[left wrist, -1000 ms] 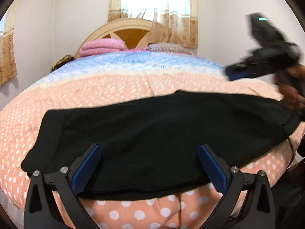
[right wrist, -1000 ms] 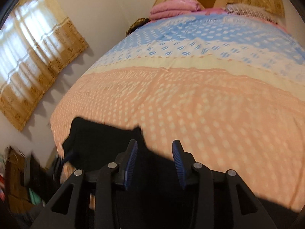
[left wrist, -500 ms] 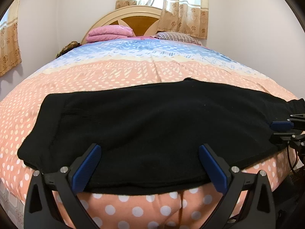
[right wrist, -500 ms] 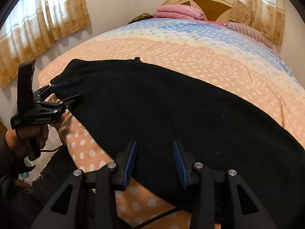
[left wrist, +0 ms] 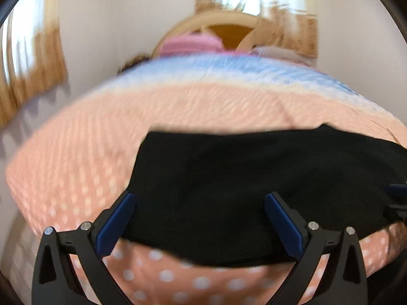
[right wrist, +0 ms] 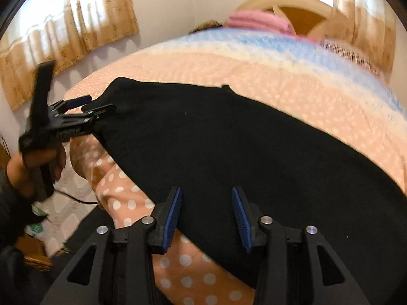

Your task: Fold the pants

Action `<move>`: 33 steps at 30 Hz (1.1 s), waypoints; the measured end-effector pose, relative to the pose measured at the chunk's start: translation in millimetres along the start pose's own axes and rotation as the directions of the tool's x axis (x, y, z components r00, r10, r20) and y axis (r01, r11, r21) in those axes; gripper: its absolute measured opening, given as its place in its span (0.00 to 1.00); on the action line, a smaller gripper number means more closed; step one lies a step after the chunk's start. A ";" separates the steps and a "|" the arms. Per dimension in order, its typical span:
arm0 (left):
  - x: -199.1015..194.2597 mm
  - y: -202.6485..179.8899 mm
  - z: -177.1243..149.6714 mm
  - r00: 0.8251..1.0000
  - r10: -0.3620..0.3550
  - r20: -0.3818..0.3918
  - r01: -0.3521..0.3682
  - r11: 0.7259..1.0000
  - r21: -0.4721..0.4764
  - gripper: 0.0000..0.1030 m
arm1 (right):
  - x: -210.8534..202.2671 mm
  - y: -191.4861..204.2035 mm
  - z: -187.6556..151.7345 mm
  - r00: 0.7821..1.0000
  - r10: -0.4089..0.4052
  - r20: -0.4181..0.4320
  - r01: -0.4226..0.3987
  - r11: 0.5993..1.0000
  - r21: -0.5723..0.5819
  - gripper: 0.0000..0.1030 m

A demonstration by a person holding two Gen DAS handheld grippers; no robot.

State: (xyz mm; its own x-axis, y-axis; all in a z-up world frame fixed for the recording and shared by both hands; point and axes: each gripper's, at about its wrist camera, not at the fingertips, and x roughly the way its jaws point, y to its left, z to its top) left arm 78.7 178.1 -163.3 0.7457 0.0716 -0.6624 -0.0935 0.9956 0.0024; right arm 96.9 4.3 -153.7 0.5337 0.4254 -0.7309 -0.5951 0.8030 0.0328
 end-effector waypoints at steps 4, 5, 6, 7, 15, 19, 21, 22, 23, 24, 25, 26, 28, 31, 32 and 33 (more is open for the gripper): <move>0.1 -7.2 -10.5 0.999 0.023 0.049 -0.027 0.997 0.071 1.00 | 2.6 1.0 -2.1 1.000 -0.008 0.004 0.008 1.000 -0.023 0.55; 0.5 -6.1 -11.3 0.998 0.018 0.056 -0.022 0.998 0.059 1.00 | 1.6 1.7 -2.3 1.000 -0.002 0.003 0.002 1.000 -0.014 0.56; 0.6 -4.9 -11.4 0.998 0.013 0.059 -0.016 0.998 0.055 1.00 | 0.5 1.2 -2.1 1.000 0.005 0.003 -0.005 1.000 -0.003 0.57; 0.0 -4.5 -10.4 0.998 0.010 0.058 -0.014 0.998 0.060 1.00 | -2.6 0.6 -1.6 1.000 0.012 0.005 -0.012 1.000 0.006 0.57; -2.2 38.9 4.4 0.997 0.069 0.042 -0.066 0.995 -0.069 1.00 | -19.7 -42.0 -13.5 0.998 -0.013 0.059 0.000 0.977 0.213 0.57; 8.7 49.0 -8.2 0.999 0.030 0.029 -0.025 0.987 -0.156 1.00 | -28.4 -46.7 -14.7 0.996 0.020 0.087 -0.040 0.971 0.237 0.57; 7.0 43.9 -5.8 0.998 0.054 0.023 -0.051 0.991 -0.124 1.00 | -44.5 -51.2 -15.8 0.992 -0.004 0.130 -0.026 0.973 0.231 0.57; 3.6 42.0 -3.2 0.997 0.070 0.028 -0.067 0.991 -0.116 1.00 | -49.6 -54.8 -16.4 0.991 -0.023 0.134 -0.009 0.973 0.230 0.57; 1.1 40.7 1.0 0.996 0.077 0.042 -0.072 0.991 -0.115 1.00 | -55.9 -60.4 -17.9 0.989 -0.055 0.137 0.022 0.973 0.231 0.57; -5.1 38.1 3.0 0.995 0.076 0.065 -0.068 0.991 -0.115 1.00 | -64.4 -68.4 -21.5 0.986 -0.091 0.140 0.055 0.969 0.242 0.57; -11.2 35.1 6.1 0.994 0.070 0.089 -0.060 0.992 -0.114 1.00 | -73.5 -79.4 -26.1 0.982 -0.123 0.140 0.083 0.960 0.266 0.57; -16.4 31.2 9.2 0.992 0.059 0.109 -0.047 0.993 -0.112 1.00 | -81.3 -89.5 -30.1 0.979 -0.144 0.141 0.099 0.952 0.288 0.57; -20.5 22.4 13.7 0.992 0.024 0.126 -0.011 0.995 -0.102 1.00 | -102.3 -117.0 -43.0 0.967 -0.212 0.140 0.148 0.918 0.367 0.57; -14.8 5.0 13.2 0.994 -0.023 0.108 0.031 0.997 -0.071 1.00 | -124.7 -150.4 -59.8 0.944 -0.308 0.122 0.222 0.862 0.456 0.57; -12.8 -0.5 11.7 0.994 -0.038 0.099 0.043 0.997 -0.058 1.00 | -130.7 -165.0 -67.3 0.931 -0.352 0.096 0.263 0.830 0.492 0.57; -8.9 -6.5 10.4 0.995 -0.046 0.087 0.050 0.998 -0.042 1.00 | -134.1 -174.4 -72.1 0.921 -0.382 0.078 0.290 0.805 0.518 0.57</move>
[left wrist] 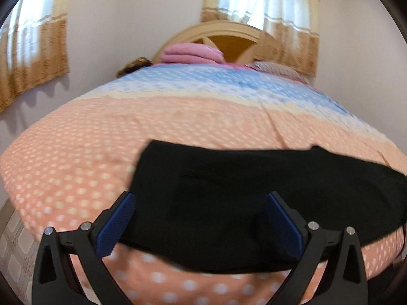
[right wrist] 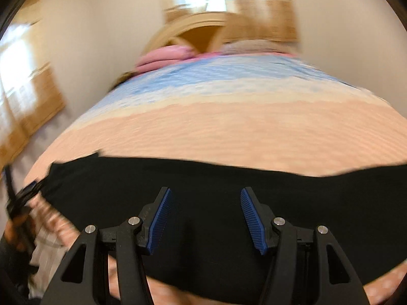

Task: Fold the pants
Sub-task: 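Close the right gripper on the folded black pants edge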

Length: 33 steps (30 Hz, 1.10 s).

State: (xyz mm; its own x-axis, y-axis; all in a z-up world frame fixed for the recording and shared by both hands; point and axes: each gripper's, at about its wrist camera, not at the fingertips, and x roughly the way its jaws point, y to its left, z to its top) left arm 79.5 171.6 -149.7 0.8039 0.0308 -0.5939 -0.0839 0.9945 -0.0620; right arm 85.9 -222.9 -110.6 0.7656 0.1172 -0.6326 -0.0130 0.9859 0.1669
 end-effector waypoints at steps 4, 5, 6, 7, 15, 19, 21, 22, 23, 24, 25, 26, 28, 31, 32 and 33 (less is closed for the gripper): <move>17.6 -23.0 -11.8 0.997 0.051 -0.052 -0.044 0.991 0.128 1.00 | 15.5 -55.9 0.2 0.996 -0.063 -0.058 0.069 0.992 0.105 0.57; 14.4 -26.5 -12.0 0.997 0.061 -0.044 -0.054 0.987 0.149 1.00 | 13.2 -62.3 1.0 0.998 -0.024 -0.050 0.031 0.989 0.142 0.57; 11.8 -27.3 -10.5 0.997 0.063 -0.042 -0.055 0.986 0.156 1.00 | 8.4 -67.3 2.0 0.999 0.012 -0.038 -0.006 0.985 0.173 0.57; 10.3 -25.6 -8.3 0.997 0.058 -0.044 -0.051 0.988 0.149 1.00 | 3.7 -69.0 2.6 0.999 0.023 -0.030 -0.017 0.984 0.177 0.57; 12.2 24.4 10.4 0.986 0.164 -0.015 -0.164 0.986 0.032 1.00 | -54.5 -134.2 5.0 0.991 -0.096 0.089 0.071 0.967 0.244 0.57; 34.9 47.6 1.0 0.988 0.124 -0.091 -0.131 0.989 -0.072 1.00 | -64.1 -201.9 0.7 0.982 -0.173 0.071 0.136 0.922 0.363 0.57; 33.8 53.6 -2.2 0.991 0.104 -0.081 -0.114 0.986 -0.124 1.00 | -71.1 -216.3 0.3 0.991 -0.090 0.098 0.041 0.907 0.420 0.57; 33.0 51.1 -2.0 0.990 0.116 -0.079 -0.125 0.986 -0.110 1.00 | -77.3 -218.0 0.6 0.989 -0.093 0.110 0.037 0.902 0.430 0.57; 31.5 49.0 -1.8 0.989 0.128 -0.078 -0.135 0.986 -0.098 1.00 | -86.4 -218.0 0.8 0.983 -0.118 0.138 0.049 0.903 0.426 0.57; 29.2 47.4 -2.1 0.988 0.137 -0.075 -0.144 0.986 -0.088 1.00 | -95.8 -217.3 1.5 0.974 -0.157 0.164 0.076 0.907 0.415 0.57; 26.9 44.4 -1.5 0.986 0.150 -0.070 -0.155 0.985 -0.076 1.00 | -102.0 -218.1 1.9 0.968 -0.185 0.171 0.100 0.906 0.411 0.57; 24.6 42.9 -0.5 0.985 0.161 -0.062 -0.165 0.984 -0.066 1.00 | -109.7 -221.8 0.4 0.963 -0.204 0.177 0.114 0.901 0.419 0.57; 20.1 38.5 1.2 0.982 0.184 -0.038 -0.186 0.981 -0.052 1.00 | -121.3 -226.9 -5.6 0.963 -0.188 0.192 0.085 0.891 0.447 0.57; 18.7 40.3 3.0 0.983 0.178 -0.035 -0.180 0.981 -0.070 1.00 | -129.6 -233.4 -14.5 0.970 -0.162 0.181 0.067 0.894 0.443 0.52; 22.8 40.6 3.9 0.983 0.176 -0.046 -0.179 0.981 -0.073 1.00 | -128.1 -232.3 -17.7 0.974 -0.162 0.158 0.080 0.900 0.428 0.47; 26.8 40.3 3.3 0.983 0.175 -0.062 -0.179 0.981 -0.072 1.00 | -124.8 -232.8 -20.4 0.976 -0.175 0.131 0.107 0.903 0.416 0.47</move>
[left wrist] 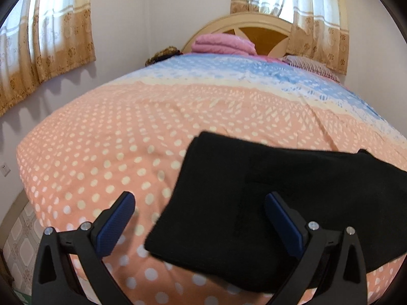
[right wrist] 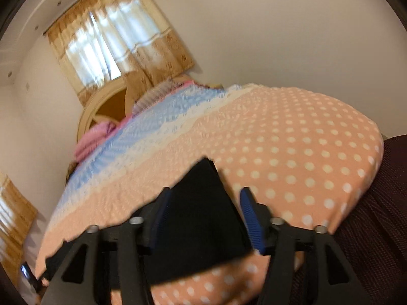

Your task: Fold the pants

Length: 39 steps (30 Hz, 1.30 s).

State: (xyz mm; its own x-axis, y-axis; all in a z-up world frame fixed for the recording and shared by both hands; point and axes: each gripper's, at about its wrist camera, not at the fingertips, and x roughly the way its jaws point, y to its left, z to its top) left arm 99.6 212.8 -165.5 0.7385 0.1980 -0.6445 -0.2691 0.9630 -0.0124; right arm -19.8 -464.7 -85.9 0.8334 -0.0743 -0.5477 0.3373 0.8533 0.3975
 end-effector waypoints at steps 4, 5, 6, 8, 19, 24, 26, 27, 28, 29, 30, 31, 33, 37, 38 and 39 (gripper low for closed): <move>8.6 2.1 -5.6 1.000 -0.025 -0.001 0.025 0.999 -0.023 1.00 | 11.3 -29.9 -11.4 0.999 -0.020 -0.026 0.022 0.998 0.052 0.23; 8.4 4.6 -5.6 0.999 -0.036 -0.006 0.036 0.999 -0.036 1.00 | 9.2 -36.7 -12.4 1.000 -0.002 -0.015 0.003 0.997 0.072 0.18; 7.7 5.7 -4.8 0.999 -0.039 -0.009 0.039 0.998 -0.045 1.00 | 8.5 -41.2 -10.4 1.000 0.005 -0.014 -0.004 0.997 0.083 0.17; 4.5 2.2 -3.9 1.000 -0.011 -0.020 0.011 1.000 -0.022 1.00 | 5.3 -44.8 -9.1 1.000 -0.012 0.001 0.012 0.996 0.085 0.16; -52.5 -97.9 20.0 0.993 -0.100 0.063 0.085 0.974 0.211 1.00 | -2.1 -19.4 -1.9 0.999 -0.033 0.034 0.031 0.999 0.041 0.44; -51.7 -154.6 19.8 0.982 -0.183 0.043 0.161 0.935 0.315 1.00 | -4.8 31.4 1.7 0.998 0.025 0.066 -0.020 0.997 -0.068 0.44; -49.6 -168.5 17.3 0.979 -0.200 0.026 0.180 0.924 0.337 1.00 | 0.4 54.6 -1.6 0.996 0.074 0.044 -0.068 0.989 -0.128 0.44; -48.4 -173.2 15.4 0.979 -0.203 0.017 0.184 0.920 0.346 1.00 | 6.8 67.9 -5.0 0.996 0.091 0.023 -0.085 0.981 -0.172 0.45; -46.6 -178.5 13.1 0.979 -0.203 0.006 0.188 0.916 0.354 1.00 | 14.0 77.9 -8.8 0.996 0.094 0.005 -0.091 0.975 -0.205 0.45; -44.7 -182.2 10.7 0.979 -0.206 -0.005 0.194 0.912 0.361 1.00 | 22.2 85.7 -13.5 0.996 0.090 -0.017 -0.091 0.969 -0.230 0.46; -43.0 -184.8 9.1 0.979 -0.205 -0.013 0.196 0.910 0.365 1.00 | 34.7 90.9 -19.4 0.996 0.074 -0.054 -0.086 0.966 -0.245 0.46; -39.9 -186.4 7.2 0.979 -0.200 -0.026 0.195 0.909 0.368 1.00 | 45.3 91.5 -23.6 0.994 0.056 -0.090 -0.077 0.966 -0.246 0.46; -34.6 -188.0 4.1 0.981 -0.190 -0.048 0.195 0.909 0.367 1.00 | 61.6 83.2 -31.1 0.990 0.000 -0.142 -0.034 0.971 -0.235 0.46; -27.3 -179.8 1.3 0.977 -0.197 -0.076 0.211 0.917 0.338 1.00 | 53.7 66.4 -27.1 0.987 0.065 -0.146 -0.093 0.977 -0.193 0.46; -27.0 -178.1 1.6 0.976 -0.203 -0.080 0.218 0.919 0.329 1.00 | 46.1 62.2 -23.6 0.991 0.057 -0.122 -0.078 0.982 -0.174 0.46; -26.9 -176.3 1.6 0.976 -0.204 -0.081 0.219 0.920 0.326 1.00 | 40.4 60.3 -22.0 0.994 0.045 -0.100 -0.061 0.984 -0.168 0.47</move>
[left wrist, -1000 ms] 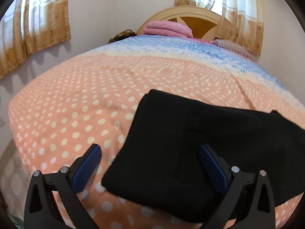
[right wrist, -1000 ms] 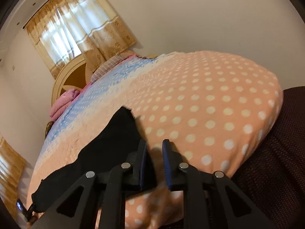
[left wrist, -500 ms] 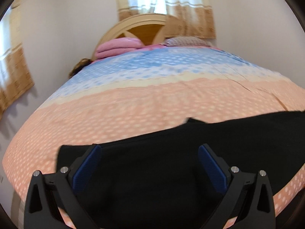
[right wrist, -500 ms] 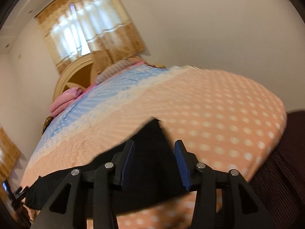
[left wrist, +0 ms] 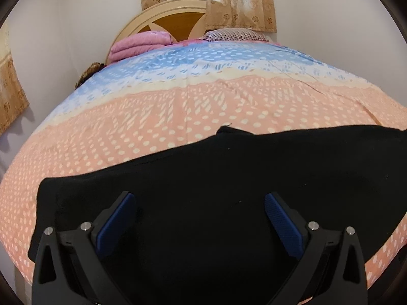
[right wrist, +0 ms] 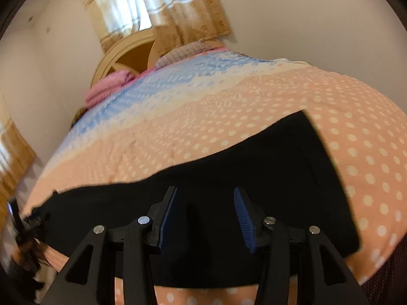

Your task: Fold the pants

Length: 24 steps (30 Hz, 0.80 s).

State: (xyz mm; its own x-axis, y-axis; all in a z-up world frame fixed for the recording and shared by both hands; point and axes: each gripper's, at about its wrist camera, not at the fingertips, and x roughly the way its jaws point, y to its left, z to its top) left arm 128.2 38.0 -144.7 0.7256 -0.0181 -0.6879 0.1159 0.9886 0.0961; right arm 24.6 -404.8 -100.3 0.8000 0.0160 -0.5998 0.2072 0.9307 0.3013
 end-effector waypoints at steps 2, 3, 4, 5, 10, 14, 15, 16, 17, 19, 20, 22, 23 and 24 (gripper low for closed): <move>-2.2 6.2 -0.3 1.000 0.020 0.005 -0.020 1.000 0.004 1.00 | -9.3 -9.5 3.0 0.999 -0.013 0.040 0.012 0.999 0.032 0.53; -4.1 12.2 -0.8 0.999 0.035 0.009 -0.035 0.999 0.004 1.00 | -15.3 -17.6 3.6 0.999 -0.019 0.049 0.016 0.998 0.060 0.54; -7.1 24.1 -2.2 0.998 0.056 0.018 -0.056 0.998 -0.001 1.00 | -19.5 -24.3 5.0 0.998 -0.023 0.052 0.019 0.996 0.083 0.54; -8.5 31.8 -3.4 0.997 0.069 0.023 -0.069 0.998 -0.008 1.00 | -24.7 -34.7 4.3 0.998 -0.020 0.056 0.014 0.994 0.109 0.54; -10.3 101.3 -17.7 0.977 0.214 -0.001 -0.214 0.973 -0.086 1.00 | -35.6 -66.0 2.6 0.997 -0.027 0.069 0.016 0.987 0.162 0.54; -17.0 149.6 -32.6 0.958 0.285 -0.015 -0.283 0.941 -0.187 1.00 | -35.5 -76.2 0.1 0.997 -0.041 0.062 0.031 0.986 0.166 0.54; -17.1 155.0 -35.8 0.959 0.285 -0.014 -0.281 0.937 -0.206 1.00 | -34.2 -78.1 -0.4 0.998 -0.026 0.062 0.015 0.984 0.175 0.54; -15.4 162.7 -40.6 0.960 0.279 -0.019 -0.276 0.932 -0.234 1.00 | -32.5 -78.7 -0.9 0.998 -0.015 0.061 0.004 0.984 0.176 0.54; -12.3 167.1 -44.6 0.961 0.276 -0.029 -0.274 0.928 -0.252 1.00 | -34.7 -80.7 -2.1 0.998 -0.018 0.061 0.007 0.985 0.171 0.54; -3.2 172.9 -53.6 0.967 0.249 -0.046 -0.251 0.923 -0.293 1.00 | -34.4 -77.2 -2.2 0.999 -0.023 0.048 0.016 0.988 0.151 0.54; -2.2 175.1 -57.6 0.973 0.229 -0.033 -0.227 0.918 -0.325 1.00 | -33.9 -75.2 -2.3 0.999 -0.018 0.040 0.012 0.989 0.145 0.54; -2.7 177.4 -59.8 0.978 0.208 -0.023 -0.203 0.913 -0.354 1.00 | -32.5 -73.0 -5.0 1.000 0.004 0.027 -0.008 0.990 0.144 0.54; -2.9 178.3 -60.7 0.980 0.197 -0.022 -0.192 0.912 -0.363 1.00 | -32.5 -73.3 -6.8 1.000 0.012 0.025 -0.015 0.990 0.140 0.54; -2.7 178.7 -60.6 0.981 0.192 -0.020 -0.186 0.911 -0.368 1.00 | -32.3 -74.1 -8.3 1.000 0.019 0.024 -0.022 0.990 0.136 0.54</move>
State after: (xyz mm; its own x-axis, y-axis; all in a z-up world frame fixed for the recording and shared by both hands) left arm 105.9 223.8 -169.3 0.7203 0.1749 -0.6712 -0.2791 0.9590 -0.0497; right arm -21.4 -471.3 -109.4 0.8172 0.0249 -0.5758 0.2644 0.8716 0.4128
